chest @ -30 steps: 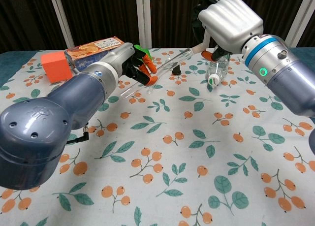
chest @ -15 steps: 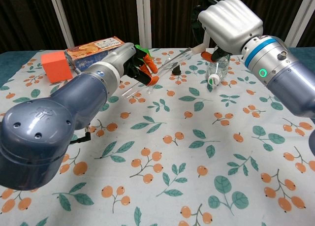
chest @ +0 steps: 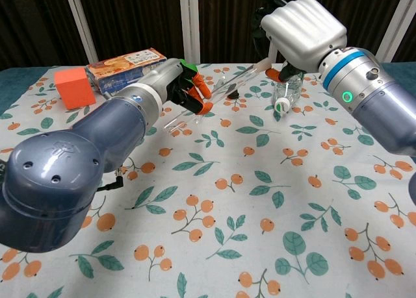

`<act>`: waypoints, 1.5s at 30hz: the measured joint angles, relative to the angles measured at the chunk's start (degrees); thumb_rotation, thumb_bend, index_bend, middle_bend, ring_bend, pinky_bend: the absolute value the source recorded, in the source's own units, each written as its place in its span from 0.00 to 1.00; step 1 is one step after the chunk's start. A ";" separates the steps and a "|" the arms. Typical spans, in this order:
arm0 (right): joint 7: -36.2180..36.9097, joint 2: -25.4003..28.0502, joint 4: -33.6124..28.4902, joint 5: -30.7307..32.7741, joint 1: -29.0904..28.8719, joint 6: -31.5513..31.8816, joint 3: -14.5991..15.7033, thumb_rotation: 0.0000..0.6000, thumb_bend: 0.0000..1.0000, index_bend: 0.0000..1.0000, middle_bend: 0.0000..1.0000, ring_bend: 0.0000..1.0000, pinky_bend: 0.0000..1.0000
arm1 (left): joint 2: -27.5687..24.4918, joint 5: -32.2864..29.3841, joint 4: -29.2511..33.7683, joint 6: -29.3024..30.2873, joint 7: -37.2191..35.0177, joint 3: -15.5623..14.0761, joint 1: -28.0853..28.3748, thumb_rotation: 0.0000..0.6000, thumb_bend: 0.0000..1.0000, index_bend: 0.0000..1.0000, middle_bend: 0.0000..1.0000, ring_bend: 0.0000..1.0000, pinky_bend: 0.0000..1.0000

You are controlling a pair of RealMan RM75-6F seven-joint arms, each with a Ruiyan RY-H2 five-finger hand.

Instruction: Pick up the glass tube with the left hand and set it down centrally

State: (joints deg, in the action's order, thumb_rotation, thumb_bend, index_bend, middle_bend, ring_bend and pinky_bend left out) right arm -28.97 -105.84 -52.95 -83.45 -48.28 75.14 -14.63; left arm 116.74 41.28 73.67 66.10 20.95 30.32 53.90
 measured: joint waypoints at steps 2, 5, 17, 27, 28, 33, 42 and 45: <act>0.06 -0.10 0.06 -0.02 0.01 -0.03 0.06 1.00 0.37 0.60 0.24 0.07 0.01 | 0.13 -0.11 -0.01 0.06 0.05 0.06 0.03 1.00 0.72 0.53 0.52 0.08 0.00; 0.14 -0.17 0.12 -0.10 0.07 0.01 0.18 1.00 0.36 0.60 0.24 0.07 0.01 | 0.23 -0.26 -0.06 0.09 0.12 0.25 0.11 1.00 0.72 0.53 0.52 0.08 0.00; 0.34 -0.05 0.00 -0.28 0.29 0.22 0.30 1.00 0.37 0.60 0.24 0.07 0.01 | 0.72 -0.60 0.02 0.17 0.62 0.62 0.57 1.00 0.72 0.53 0.52 0.08 0.00; 0.33 0.34 -0.97 -0.62 0.49 0.46 0.52 1.00 0.37 0.60 0.24 0.07 0.01 | 0.97 -1.49 0.01 0.51 1.34 1.28 0.88 1.00 0.72 0.53 0.52 0.08 0.00; 0.34 0.37 -1.07 -0.64 0.52 0.47 0.54 1.00 0.37 0.60 0.24 0.07 0.01 | 0.97 -1.50 0.04 0.54 1.41 1.29 0.91 1.00 0.72 0.53 0.52 0.08 0.00; 0.26 0.51 -1.55 -0.66 0.65 0.48 0.57 1.00 0.36 0.60 0.24 0.07 0.01 | 1.07 -1.51 0.20 0.54 1.56 1.43 1.16 1.00 0.72 0.53 0.52 0.08 0.00; 0.04 0.62 -2.04 -0.86 0.80 0.39 0.80 1.00 0.36 0.60 0.24 0.07 0.01 | 1.21 -1.54 0.07 0.39 1.60 1.52 1.43 1.00 0.72 0.53 0.52 0.08 0.00; 0.04 0.63 -1.98 -0.87 0.57 0.08 0.69 1.00 0.36 0.60 0.24 0.07 0.01 | 1.21 -1.55 -0.02 0.33 1.59 1.53 1.48 1.00 0.72 0.53 0.52 0.08 0.00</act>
State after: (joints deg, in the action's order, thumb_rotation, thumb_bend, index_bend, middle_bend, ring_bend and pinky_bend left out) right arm -28.94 -105.21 -54.93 -84.32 -47.71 75.22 -13.93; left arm 117.95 39.73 73.66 66.42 22.54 31.85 55.38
